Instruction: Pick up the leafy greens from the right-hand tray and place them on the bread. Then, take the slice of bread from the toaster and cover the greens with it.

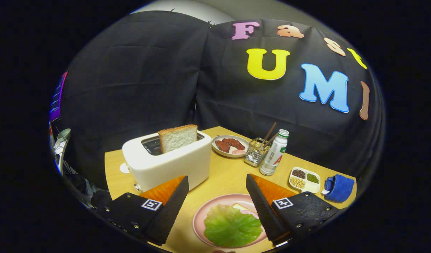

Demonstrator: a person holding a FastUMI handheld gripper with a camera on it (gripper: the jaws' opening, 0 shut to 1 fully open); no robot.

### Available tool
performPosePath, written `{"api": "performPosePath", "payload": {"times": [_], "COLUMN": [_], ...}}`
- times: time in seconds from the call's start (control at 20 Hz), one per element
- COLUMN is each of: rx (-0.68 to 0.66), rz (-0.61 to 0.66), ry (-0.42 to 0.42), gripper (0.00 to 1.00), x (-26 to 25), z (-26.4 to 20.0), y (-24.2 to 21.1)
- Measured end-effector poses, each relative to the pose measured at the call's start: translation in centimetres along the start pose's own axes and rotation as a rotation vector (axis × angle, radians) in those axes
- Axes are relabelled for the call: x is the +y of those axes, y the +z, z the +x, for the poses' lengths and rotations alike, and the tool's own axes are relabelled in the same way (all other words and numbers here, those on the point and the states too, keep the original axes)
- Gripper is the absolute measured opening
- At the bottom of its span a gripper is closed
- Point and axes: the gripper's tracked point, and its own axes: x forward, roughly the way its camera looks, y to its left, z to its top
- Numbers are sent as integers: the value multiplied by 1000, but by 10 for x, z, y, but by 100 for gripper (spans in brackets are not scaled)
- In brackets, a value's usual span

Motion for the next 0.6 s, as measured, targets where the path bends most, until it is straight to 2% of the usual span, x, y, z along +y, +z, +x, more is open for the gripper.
{"api": "performPosePath", "payload": {"times": [0.25,0.6], "rx": [-82,-126], "rz": [42,59], "ry": [46,59], "gripper": [99,99], "x": [43,86], "z": [13,44], "y": [30,34]}}
